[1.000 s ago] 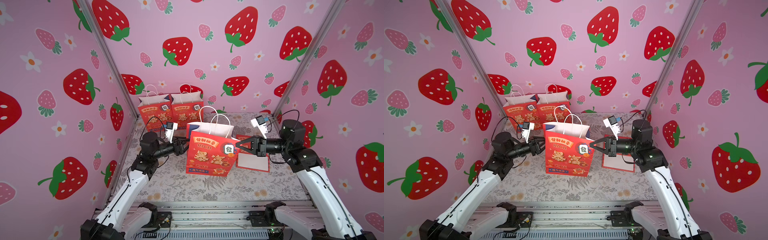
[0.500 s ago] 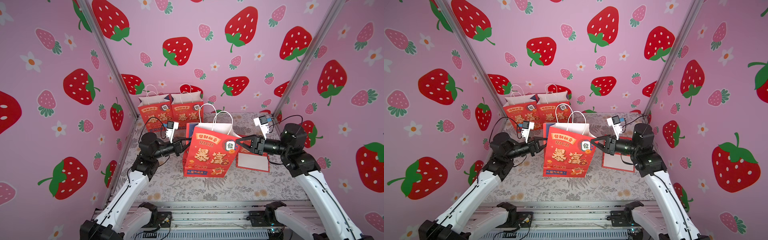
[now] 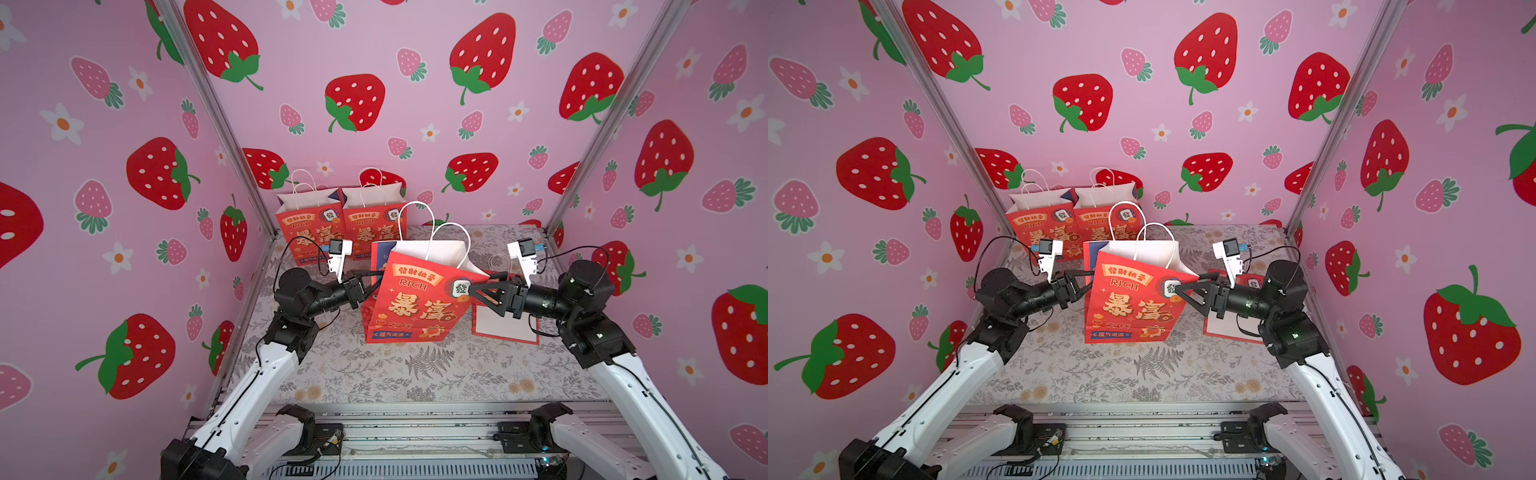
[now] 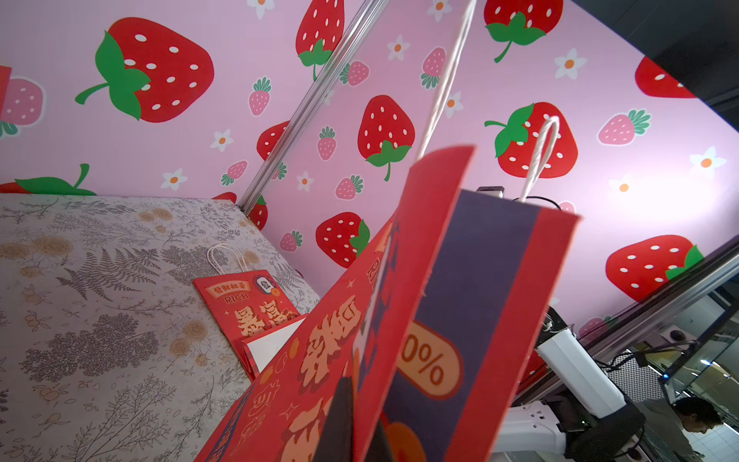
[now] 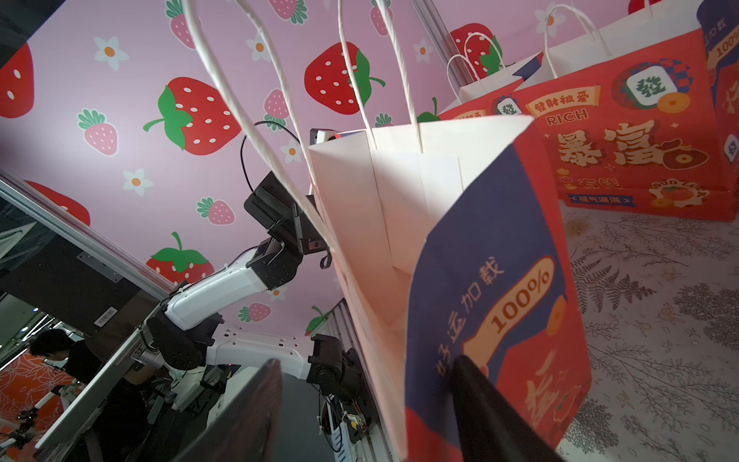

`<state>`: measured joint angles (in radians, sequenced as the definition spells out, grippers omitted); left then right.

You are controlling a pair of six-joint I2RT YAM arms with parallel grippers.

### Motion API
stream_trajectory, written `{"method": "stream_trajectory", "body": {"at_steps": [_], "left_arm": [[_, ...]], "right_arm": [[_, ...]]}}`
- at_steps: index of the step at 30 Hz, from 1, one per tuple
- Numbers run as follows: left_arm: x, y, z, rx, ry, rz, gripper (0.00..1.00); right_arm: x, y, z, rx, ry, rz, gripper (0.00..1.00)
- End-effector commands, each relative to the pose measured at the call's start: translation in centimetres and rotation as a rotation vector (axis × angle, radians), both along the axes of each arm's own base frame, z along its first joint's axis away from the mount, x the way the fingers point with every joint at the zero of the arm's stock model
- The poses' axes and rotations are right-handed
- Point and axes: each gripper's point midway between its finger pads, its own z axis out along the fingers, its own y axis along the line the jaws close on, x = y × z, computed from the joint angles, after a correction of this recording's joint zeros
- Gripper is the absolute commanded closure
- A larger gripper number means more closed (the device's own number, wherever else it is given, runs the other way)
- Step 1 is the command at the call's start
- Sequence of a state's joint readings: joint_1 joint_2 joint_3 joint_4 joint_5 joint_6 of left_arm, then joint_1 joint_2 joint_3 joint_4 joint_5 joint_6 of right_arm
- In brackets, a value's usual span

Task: Put away the paper bag
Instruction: Press the paper bag.

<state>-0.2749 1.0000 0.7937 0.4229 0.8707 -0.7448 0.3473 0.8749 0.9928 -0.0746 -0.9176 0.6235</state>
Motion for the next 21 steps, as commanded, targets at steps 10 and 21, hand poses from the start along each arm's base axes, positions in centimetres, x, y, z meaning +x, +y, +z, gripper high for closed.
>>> {"method": "stream_trajectory", "body": {"at_steps": [10, 21], "left_arm": [[-1.0, 0.9, 3.8, -0.060, -0.031, 0.047, 1.00], [-1.8, 1.3, 6.5, -0.166, -0.022, 0.045, 1.00]], "right_arm": [[-0.3, -2.7, -1.9, -0.115, -0.090, -0.203, 0.17], [0.0, -0.9, -3.6, -0.078, -0.015, -0.085, 0.09]]}}
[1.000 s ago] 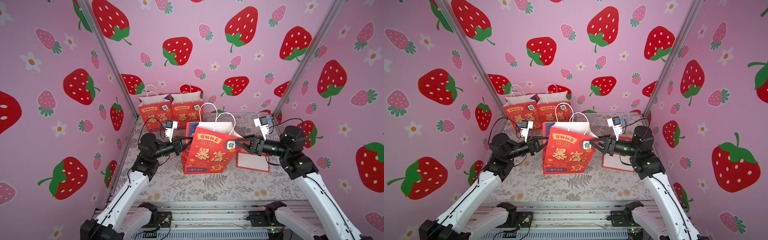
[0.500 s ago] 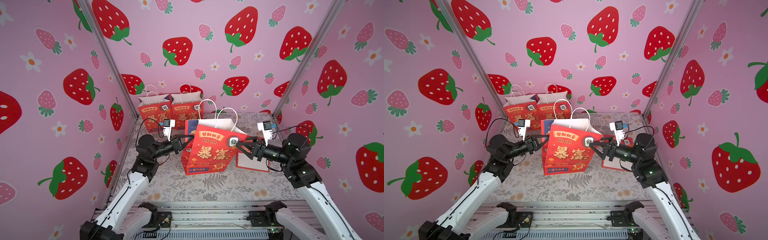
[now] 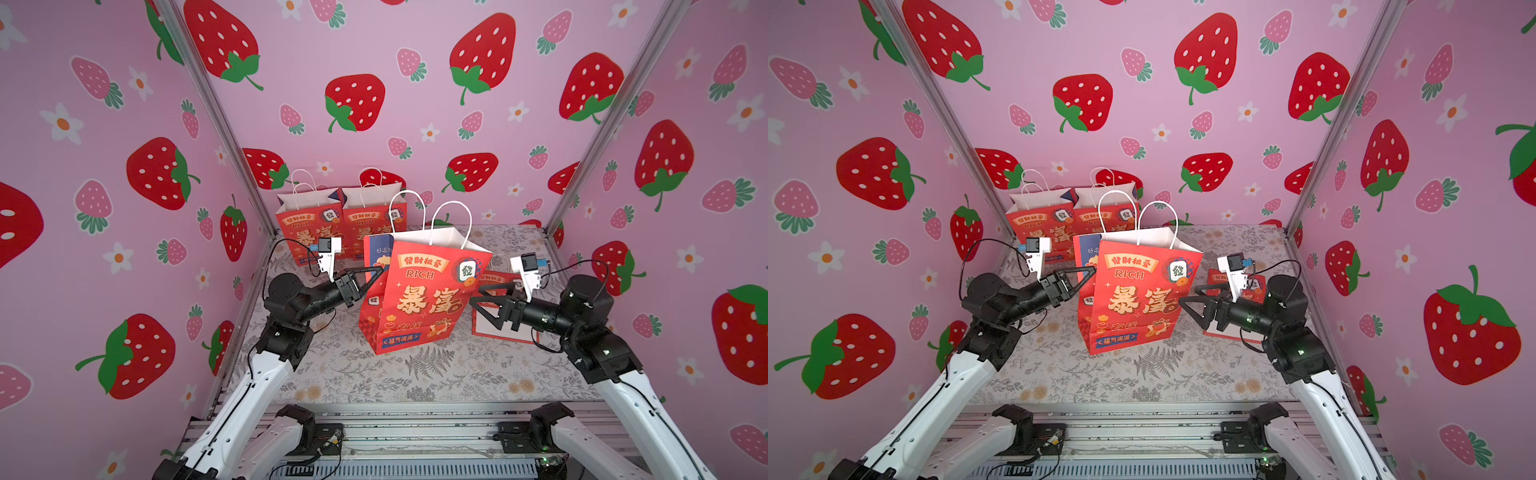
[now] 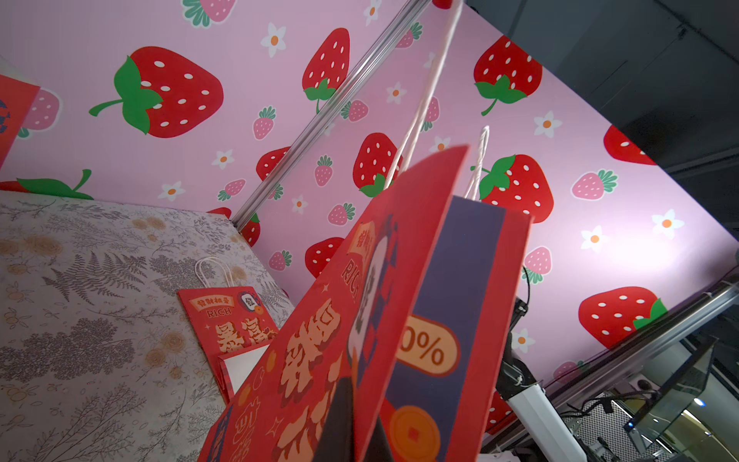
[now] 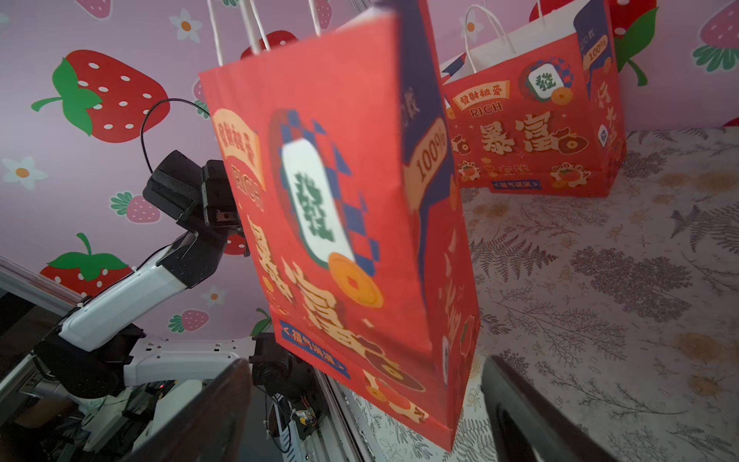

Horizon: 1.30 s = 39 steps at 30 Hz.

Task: Put away the paper bag
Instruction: Press the paper bag.

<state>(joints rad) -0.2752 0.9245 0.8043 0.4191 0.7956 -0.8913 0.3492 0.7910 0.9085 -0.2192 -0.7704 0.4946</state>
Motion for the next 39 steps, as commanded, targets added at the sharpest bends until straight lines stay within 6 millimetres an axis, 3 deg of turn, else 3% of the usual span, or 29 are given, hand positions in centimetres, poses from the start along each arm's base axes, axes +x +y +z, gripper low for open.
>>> {"method": "stream_trajectory", "body": {"at_steps": [1, 5, 10, 18, 25, 29, 32, 39], "left_arm": [[-1.0, 0.1, 3.9, -0.071, -0.077, -0.014, 1.00], [-1.0, -0.4, 3.8, -0.062, -0.073, -0.028, 1.00], [-0.4, -1.3, 2.8, -0.032, -0.050, -0.036, 1.00], [-0.1, -2.4, 1.9, -0.015, -0.030, -0.073, 1.00], [-0.2, -2.8, 1.5, 0.010, -0.027, -0.098, 1.00], [-0.2, -3.0, 1.1, 0.026, -0.027, -0.106, 1.00], [-0.4, -3.0, 0.9, 0.037, -0.030, -0.113, 0.90], [-1.4, -3.1, 1.5, 0.037, -0.075, -0.148, 0.68]], "right_arm": [[-0.3, 0.8, 0.7, 0.037, -0.020, 0.054, 0.09], [0.0, 1.5, 0.9, 0.058, -0.023, 0.076, 0.13], [-0.7, 3.2, 2.3, 0.096, -0.048, 0.140, 0.28], [-0.5, 6.1, 1.8, 0.069, -0.045, 0.207, 0.47], [-0.7, 5.6, 2.6, 0.074, -0.078, 0.176, 0.66], [-1.3, 4.9, 3.4, 0.086, -0.105, 0.156, 0.72], [-1.6, 4.5, 3.8, 0.084, -0.118, 0.142, 0.73], [-2.5, 3.8, 4.1, 0.068, -0.123, 0.132, 0.89]]}}
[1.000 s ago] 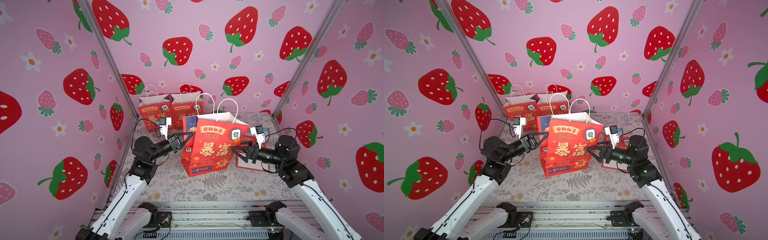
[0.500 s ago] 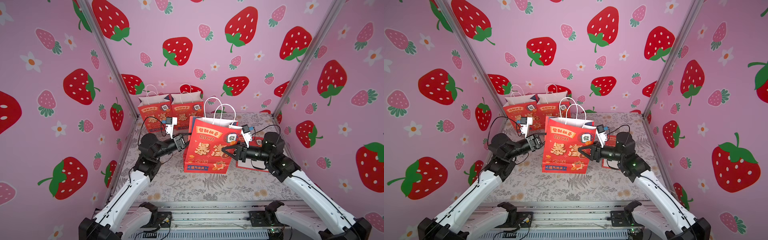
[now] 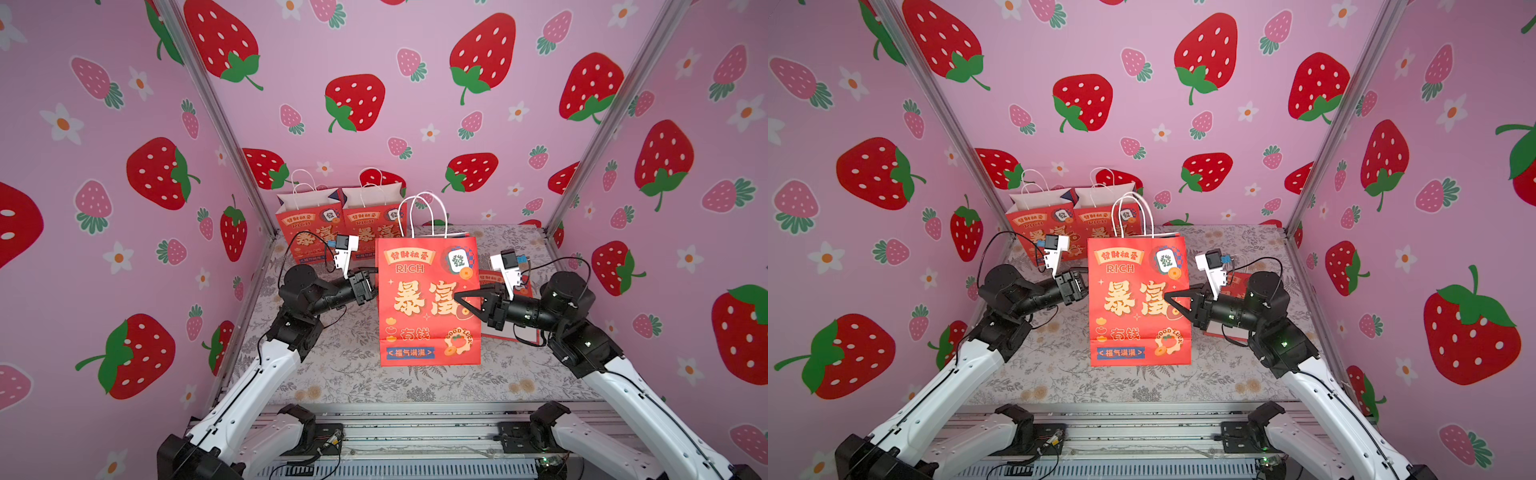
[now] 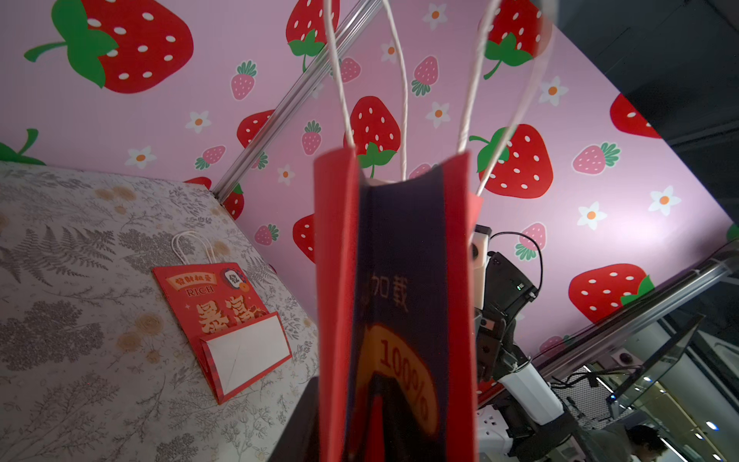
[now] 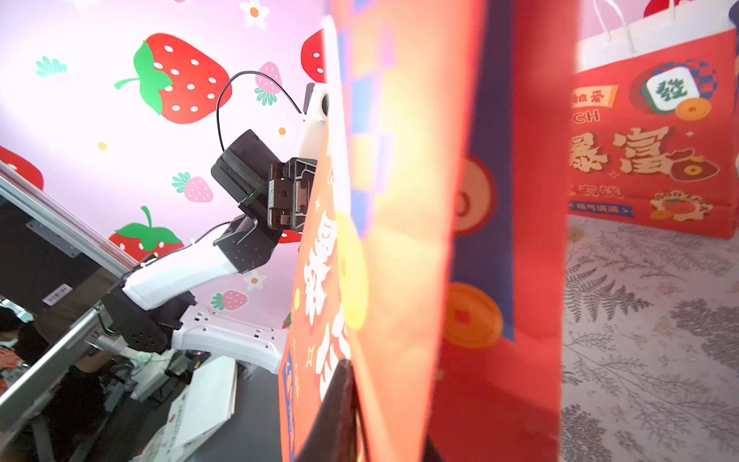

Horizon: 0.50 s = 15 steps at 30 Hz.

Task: Put away the paper bag
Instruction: Press the paper bag.

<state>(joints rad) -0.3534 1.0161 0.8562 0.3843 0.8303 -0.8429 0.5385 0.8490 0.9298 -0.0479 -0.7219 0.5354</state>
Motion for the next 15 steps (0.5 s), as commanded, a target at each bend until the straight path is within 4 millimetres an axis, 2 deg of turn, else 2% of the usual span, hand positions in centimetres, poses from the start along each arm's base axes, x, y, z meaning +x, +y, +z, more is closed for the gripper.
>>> {"method": "stream_trajectory", "body": {"at_steps": [1, 7, 15], "left_arm": [[-1.8, -0.1, 3.1, -0.029, -0.113, -0.050, 0.65], [-4.0, 0.4, 5.2, -0.069, -0.194, -0.084, 0.32], [-7.5, 0.6, 7.6, -0.096, -0.309, -0.149, 0.20]], "right_arm": [[-0.8, -0.6, 1.2, 0.002, -0.033, -0.008, 0.92], [-1.1, -2.3, 1.2, 0.005, -0.028, -0.043, 1.00], [-0.8, -3.7, 1.4, 0.032, 0.007, -0.049, 1.00]]}}
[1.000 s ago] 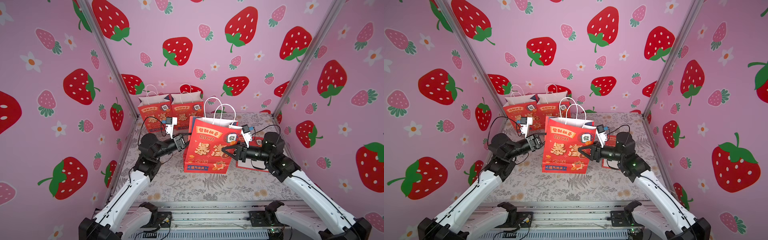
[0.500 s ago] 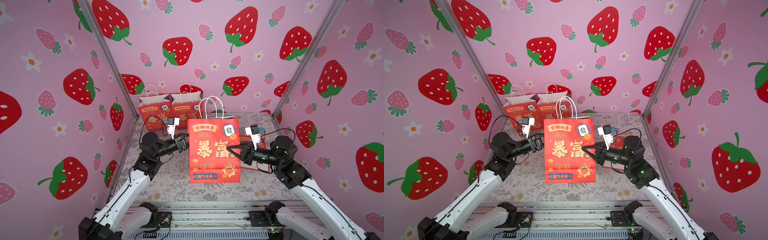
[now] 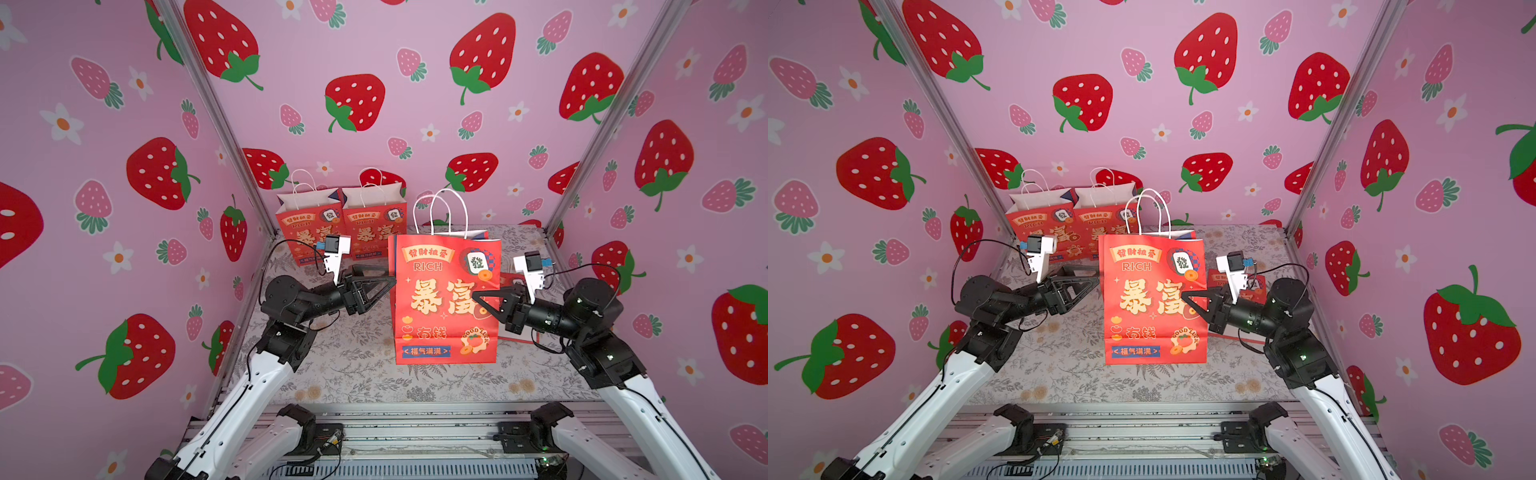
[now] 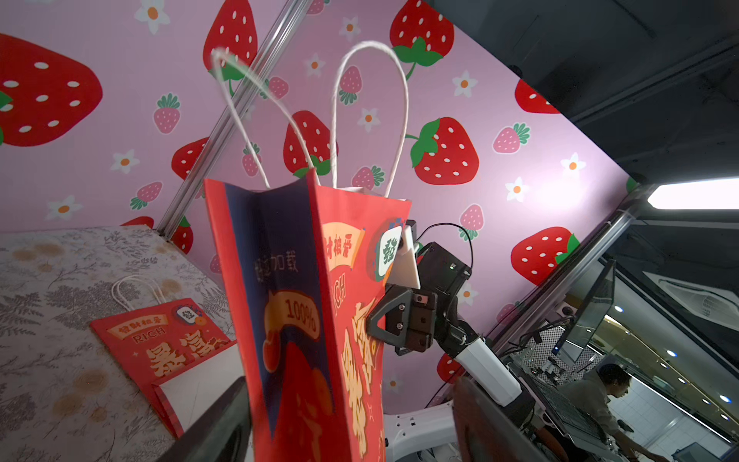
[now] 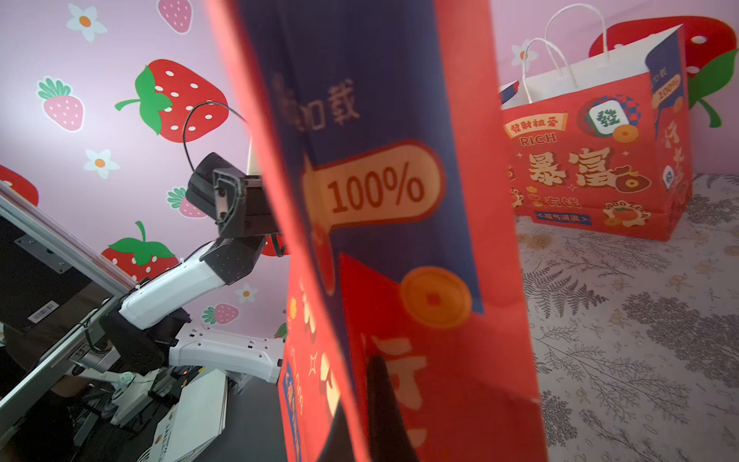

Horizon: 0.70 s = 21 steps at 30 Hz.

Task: Put away the paper bag
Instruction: Press the paper bag.

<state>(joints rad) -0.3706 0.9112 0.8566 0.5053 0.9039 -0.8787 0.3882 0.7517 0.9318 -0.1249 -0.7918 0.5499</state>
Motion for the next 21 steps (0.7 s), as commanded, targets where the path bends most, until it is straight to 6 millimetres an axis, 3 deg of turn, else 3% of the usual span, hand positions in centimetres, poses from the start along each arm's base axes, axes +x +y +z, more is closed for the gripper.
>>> {"method": "stream_trajectory", "body": {"at_steps": [1, 13, 17, 21], "left_arm": [[-2.8, 0.2, 2.8, -0.015, -0.135, -0.047, 0.19], [-2.7, 3.2, 0.8, 0.240, -0.151, 0.239, 0.11], [-1.7, 2.4, -0.2, 0.251, -0.106, 0.203, 0.07], [-1.7, 0.7, 0.2, 0.206, -0.076, 0.074, 0.05]], "right_arm": [[-0.8, -0.1, 0.6, 0.018, 0.013, 0.039, 1.00], [-2.1, -1.0, 2.6, 0.019, 0.023, 0.085, 1.00], [-2.7, -0.8, 3.2, 0.027, 0.022, 0.131, 1.00], [-3.8, -0.5, 4.2, 0.044, 0.021, 0.208, 1.00]]}}
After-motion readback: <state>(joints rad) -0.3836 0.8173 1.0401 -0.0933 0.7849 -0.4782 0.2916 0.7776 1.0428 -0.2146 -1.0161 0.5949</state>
